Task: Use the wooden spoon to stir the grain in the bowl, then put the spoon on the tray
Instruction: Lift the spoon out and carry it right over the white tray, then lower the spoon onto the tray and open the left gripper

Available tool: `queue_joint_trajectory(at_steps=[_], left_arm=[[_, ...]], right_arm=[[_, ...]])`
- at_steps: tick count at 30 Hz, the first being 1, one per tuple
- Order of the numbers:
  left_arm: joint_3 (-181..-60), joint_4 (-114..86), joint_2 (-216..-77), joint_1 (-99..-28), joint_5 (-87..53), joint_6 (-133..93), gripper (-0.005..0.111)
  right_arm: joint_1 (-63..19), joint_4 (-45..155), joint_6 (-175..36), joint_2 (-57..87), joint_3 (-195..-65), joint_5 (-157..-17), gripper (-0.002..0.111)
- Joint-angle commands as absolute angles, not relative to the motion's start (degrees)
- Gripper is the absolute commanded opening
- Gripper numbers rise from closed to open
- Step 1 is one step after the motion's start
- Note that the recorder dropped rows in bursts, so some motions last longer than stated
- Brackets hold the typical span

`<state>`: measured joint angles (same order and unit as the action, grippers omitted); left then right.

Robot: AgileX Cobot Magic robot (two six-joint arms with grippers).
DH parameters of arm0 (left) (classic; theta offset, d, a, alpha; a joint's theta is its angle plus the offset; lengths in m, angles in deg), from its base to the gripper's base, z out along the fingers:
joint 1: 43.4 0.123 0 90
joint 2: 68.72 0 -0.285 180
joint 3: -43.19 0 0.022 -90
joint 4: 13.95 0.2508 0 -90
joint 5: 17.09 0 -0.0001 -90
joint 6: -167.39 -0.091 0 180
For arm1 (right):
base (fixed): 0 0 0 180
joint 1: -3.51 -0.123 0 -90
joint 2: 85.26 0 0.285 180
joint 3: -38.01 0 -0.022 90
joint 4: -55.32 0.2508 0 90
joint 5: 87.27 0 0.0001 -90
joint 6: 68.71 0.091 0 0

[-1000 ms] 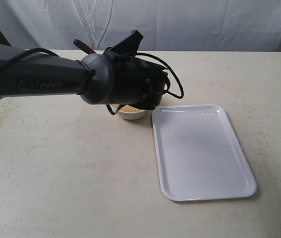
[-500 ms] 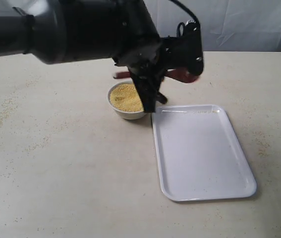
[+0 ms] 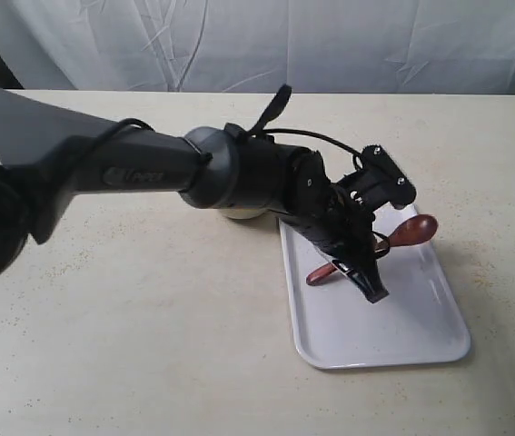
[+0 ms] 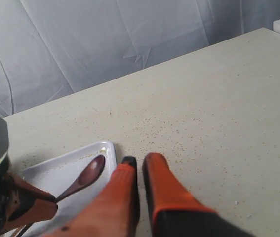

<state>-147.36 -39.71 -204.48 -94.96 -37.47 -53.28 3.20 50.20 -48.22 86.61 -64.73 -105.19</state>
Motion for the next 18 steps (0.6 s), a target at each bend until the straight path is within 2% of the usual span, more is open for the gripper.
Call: queue_joint_trajectory(at_steps=[1, 3, 4, 6, 9, 10, 13, 14, 17, 18], left_arm=[[-148.03, -37.17, -204.86, -94.91, -38.15, -48.58, 0.029], [-148.31, -36.38, -204.15, -94.91, -39.73, -48.58, 0.050], [-148.31, -36.10, -203.45, -94.91, -40.19, -48.68, 0.055], [-148.31, -33.74, -201.32, -94.91, -41.86, -48.78, 0.062], [-148.31, -28.50, -195.63, -94.77, -46.11, -48.54, 0.062], [-148.31, -28.20, -193.43, -94.45, -48.28, -48.43, 0.059], [-148.31, -29.14, -184.07, -92.27, -55.72, -46.92, 0.039], [-148.31, -30.62, -180.98, -90.71, -59.22, -46.92, 0.027], [-144.78, -38.92, -172.01, -85.81, -61.86, -48.27, 0.003], [-142.60, -41.87, -169.53, -84.40, -60.96, -49.80, 0.000]], right_arm=[[3.50, 50.00, -48.28, 86.96, -64.77, -104.70, 0.009], [3.50, 50.00, -48.28, 86.96, -64.77, -104.70, 0.009], [3.50, 50.00, -48.28, 86.96, -64.77, -104.70, 0.009], [3.50, 50.00, -48.28, 86.96, -64.77, -104.70, 0.009], [3.50, 50.00, -48.28, 86.96, -64.77, -104.70, 0.009], [3.50, 50.00, -48.28, 86.96, -64.77, -104.70, 0.009], [3.50, 50.00, -48.28, 86.96, -64.77, -104.70, 0.009], [3.50, 50.00, -48.28, 86.96, -64.77, -104.70, 0.009], [3.50, 50.00, -48.28, 86.96, -64.77, -104.70, 0.009], [3.50, 50.00, -48.28, 86.96, -64.77, -104.70, 0.009]])
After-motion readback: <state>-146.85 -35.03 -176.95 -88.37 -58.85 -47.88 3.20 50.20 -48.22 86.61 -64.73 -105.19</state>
